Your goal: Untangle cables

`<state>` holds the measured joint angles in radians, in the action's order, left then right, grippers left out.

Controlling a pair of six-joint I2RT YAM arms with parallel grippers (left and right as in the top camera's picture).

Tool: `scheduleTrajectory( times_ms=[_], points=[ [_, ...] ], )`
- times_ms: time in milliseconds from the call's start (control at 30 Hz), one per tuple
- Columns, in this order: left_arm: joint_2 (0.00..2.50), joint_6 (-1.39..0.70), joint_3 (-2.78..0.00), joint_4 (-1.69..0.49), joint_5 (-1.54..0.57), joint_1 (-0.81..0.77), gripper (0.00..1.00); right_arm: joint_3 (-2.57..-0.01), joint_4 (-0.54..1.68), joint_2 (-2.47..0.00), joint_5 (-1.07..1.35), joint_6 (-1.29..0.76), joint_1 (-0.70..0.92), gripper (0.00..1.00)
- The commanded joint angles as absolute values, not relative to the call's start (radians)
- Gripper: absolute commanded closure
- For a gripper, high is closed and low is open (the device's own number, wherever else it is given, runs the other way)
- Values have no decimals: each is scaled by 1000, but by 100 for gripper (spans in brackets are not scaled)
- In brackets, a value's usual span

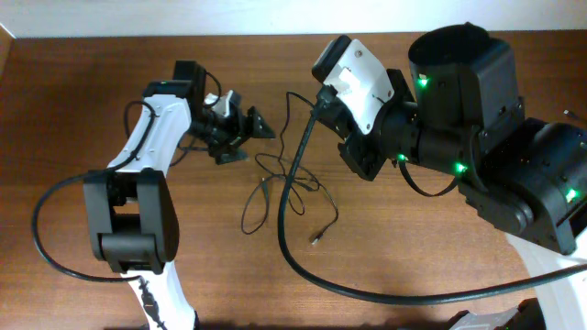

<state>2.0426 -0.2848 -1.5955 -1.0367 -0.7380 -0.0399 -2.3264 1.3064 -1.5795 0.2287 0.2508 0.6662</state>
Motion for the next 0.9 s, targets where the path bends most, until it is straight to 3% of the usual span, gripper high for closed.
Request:
scheduleTrajectory(
  times_ms=[0,100,167,200,300,367,500,700,867],
  points=[
    [2046,-291,-1605,-1042,-841,-102,16,-2335,1305,-1583,235,258,667,96],
    [2046,-342,-1605,-1042,-742,-170,49,-2335,1305,-1583,234,258,667,96],
    [2046,-355,-1605,-1042,-701,-203,59,-2335,1305,-1584,231,258,667,96],
    [2046,-355,-1605,-1042,-660,-222,73,-2335,1305,-1584,231,258,667,96],
    [2046,-355,-1605,-1041,-577,-235,93,-2335,1305,-1584,223,258,667,96],
    [2046,-355,-1604,-1042,-477,-236,100,-2335,1304,-1584,174,258,667,96],
    [2047,-353,-1604,-1058,-228,-236,100,-2335,1286,-1584,-130,192,666,96],
    [2048,-347,-1604,-1060,-186,-236,99,-2335,1297,-1565,-638,-187,666,96],
    [2048,-368,-1604,-1060,-76,-235,96,-2335,1314,-1531,-823,-168,666,96]
  ],
)
